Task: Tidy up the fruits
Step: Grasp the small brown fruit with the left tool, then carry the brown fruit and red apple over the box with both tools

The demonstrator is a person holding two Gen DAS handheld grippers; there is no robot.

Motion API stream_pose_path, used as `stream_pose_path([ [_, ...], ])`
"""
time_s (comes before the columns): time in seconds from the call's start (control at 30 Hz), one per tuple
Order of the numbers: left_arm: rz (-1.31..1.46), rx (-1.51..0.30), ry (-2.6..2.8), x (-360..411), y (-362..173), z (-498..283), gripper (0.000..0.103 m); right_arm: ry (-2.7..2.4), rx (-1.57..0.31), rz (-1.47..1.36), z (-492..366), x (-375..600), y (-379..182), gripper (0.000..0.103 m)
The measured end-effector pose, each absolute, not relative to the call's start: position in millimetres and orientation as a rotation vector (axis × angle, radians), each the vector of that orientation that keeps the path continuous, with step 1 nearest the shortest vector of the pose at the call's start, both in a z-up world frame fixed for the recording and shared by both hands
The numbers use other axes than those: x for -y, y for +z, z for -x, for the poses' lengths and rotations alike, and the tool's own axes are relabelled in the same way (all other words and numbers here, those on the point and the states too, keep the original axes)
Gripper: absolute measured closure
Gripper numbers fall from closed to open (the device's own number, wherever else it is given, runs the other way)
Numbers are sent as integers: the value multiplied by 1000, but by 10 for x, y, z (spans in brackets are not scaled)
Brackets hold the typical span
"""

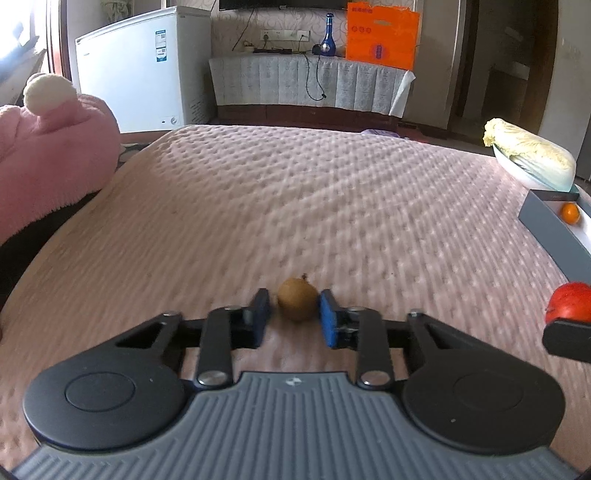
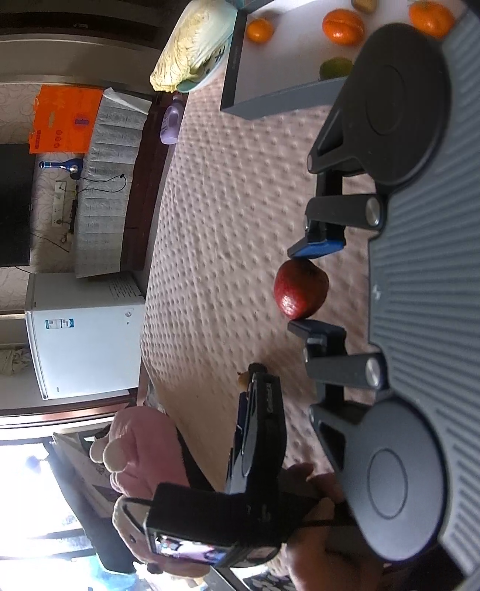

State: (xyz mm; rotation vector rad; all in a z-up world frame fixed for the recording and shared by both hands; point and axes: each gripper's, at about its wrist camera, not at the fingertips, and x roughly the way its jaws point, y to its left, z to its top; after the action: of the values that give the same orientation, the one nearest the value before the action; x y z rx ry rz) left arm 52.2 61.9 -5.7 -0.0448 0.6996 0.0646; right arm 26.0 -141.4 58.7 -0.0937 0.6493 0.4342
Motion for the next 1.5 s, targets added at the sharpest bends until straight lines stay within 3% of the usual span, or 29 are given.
stream_pose_path([
  [0.5,11,-702,77,-311,146,-339,74,408,-618,66,-126,1621,740,65],
  [0.9,24,-635,31,-43,588,479,74,421,-618,45,-27,1773,798,65],
  [1.5,15,-719,39,101,338,203,74,381,-556,6,264,2382,938,65],
])
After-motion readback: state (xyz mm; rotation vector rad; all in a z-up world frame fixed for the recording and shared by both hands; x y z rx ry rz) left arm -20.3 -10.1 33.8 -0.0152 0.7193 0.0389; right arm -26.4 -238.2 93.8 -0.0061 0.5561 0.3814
